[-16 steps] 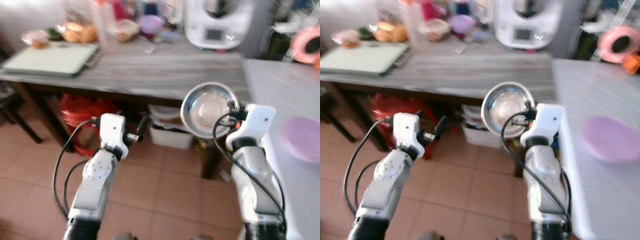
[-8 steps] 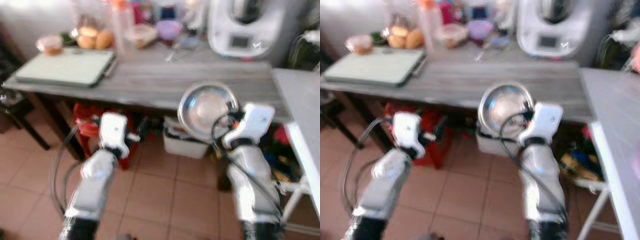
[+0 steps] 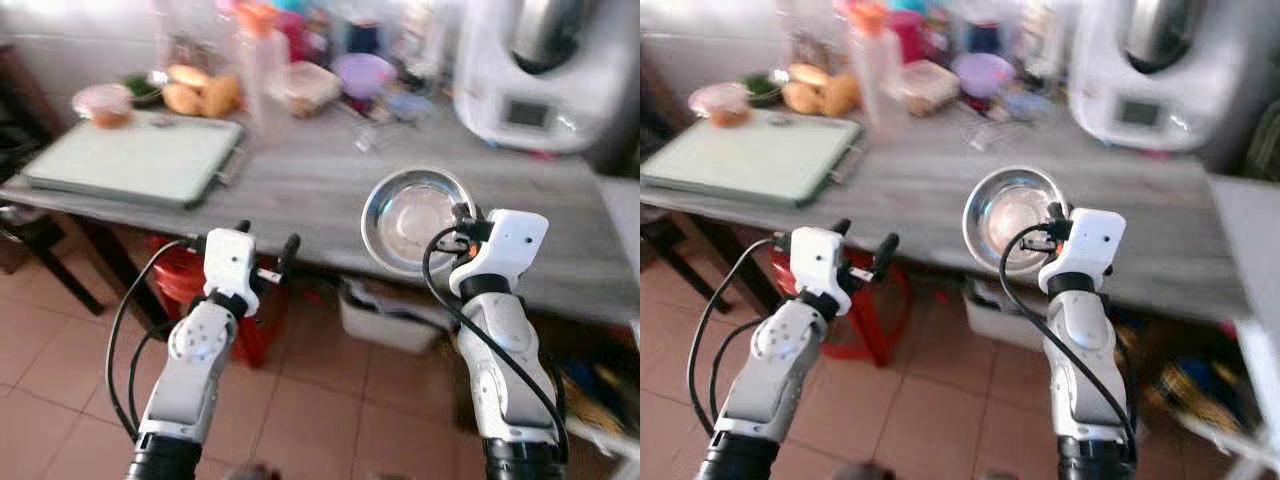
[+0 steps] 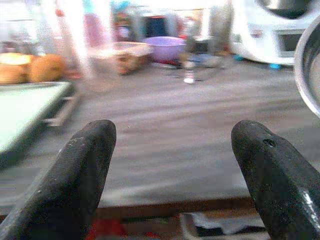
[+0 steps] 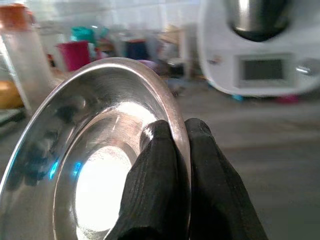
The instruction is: Setting the table
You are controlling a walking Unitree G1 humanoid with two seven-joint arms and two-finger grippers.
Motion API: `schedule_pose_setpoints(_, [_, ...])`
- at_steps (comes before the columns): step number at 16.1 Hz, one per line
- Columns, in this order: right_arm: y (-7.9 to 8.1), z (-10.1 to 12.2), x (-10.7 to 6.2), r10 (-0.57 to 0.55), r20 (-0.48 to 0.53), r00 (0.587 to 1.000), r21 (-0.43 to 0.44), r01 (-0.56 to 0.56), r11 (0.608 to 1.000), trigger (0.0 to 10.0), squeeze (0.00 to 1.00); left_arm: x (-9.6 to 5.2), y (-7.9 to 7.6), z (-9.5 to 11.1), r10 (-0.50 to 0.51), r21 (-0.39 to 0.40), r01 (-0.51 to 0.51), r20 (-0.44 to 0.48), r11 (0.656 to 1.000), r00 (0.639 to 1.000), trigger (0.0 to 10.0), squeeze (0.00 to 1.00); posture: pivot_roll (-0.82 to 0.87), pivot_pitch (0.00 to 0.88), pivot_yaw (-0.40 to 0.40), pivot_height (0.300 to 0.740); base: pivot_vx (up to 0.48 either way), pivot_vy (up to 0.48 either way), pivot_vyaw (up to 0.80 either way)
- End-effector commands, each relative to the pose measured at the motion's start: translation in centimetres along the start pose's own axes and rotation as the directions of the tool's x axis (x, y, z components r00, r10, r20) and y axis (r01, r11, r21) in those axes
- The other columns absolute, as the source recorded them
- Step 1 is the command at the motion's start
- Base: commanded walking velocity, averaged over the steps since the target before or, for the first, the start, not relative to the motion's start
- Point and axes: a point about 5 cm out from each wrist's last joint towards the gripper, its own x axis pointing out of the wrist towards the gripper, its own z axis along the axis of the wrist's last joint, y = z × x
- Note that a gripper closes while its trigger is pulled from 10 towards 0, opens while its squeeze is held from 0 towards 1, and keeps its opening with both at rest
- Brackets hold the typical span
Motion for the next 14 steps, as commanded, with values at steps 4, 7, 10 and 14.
schedule_pose_setpoints(4, [0.1, -0.9, 0.1, -0.038, -0.069, 0.997, 0.070, 0.043, 0.997, 10.0, 0.00, -0.5, 0.9, -0.2, 0.050, -0.010, -0.050, -0.016, 0.999, 0.999, 10.0, 0.00, -0.04, 0.000, 0.031, 0.740, 0.272, 0.000, 0.00])
schedule_pose_setpoints(7, [-0.9, -1.2, 0.3, -0.150, -0.124, 0.981, 0.144, 0.167, 0.975, 10.0, 0.00, -1.2, 1.8, -0.2, 0.081, -0.009, -0.081, -0.042, 0.997, 0.996, 10.0, 0.00, -0.04, 0.000, 0.040, 0.740, 0.000, 0.000, 0.00])
schedule_pose_setpoints(10, [-1.6, -2.3, -0.2, -0.221, -0.222, 0.950, 0.195, 0.265, 0.944, 10.0, 0.00, -1.8, 1.8, -0.4, 0.042, 0.021, -0.041, -0.059, 0.999, 0.997, 10.0, 0.00, -0.04, 0.000, 0.039, 0.740, 0.000, 0.000, 0.00])
schedule_pose_setpoints(14, [-1.1, -3.7, 0.0, -0.196, -0.329, 0.924, 0.243, 0.283, 0.928, 10.0, 0.00, -2.7, 2.2, -0.7, 0.024, 0.038, -0.020, -0.106, 0.999, 0.994, 10.0, 0.00, -0.02, 0.000, 0.046, 0.740, 0.000, 0.000, 0.00])
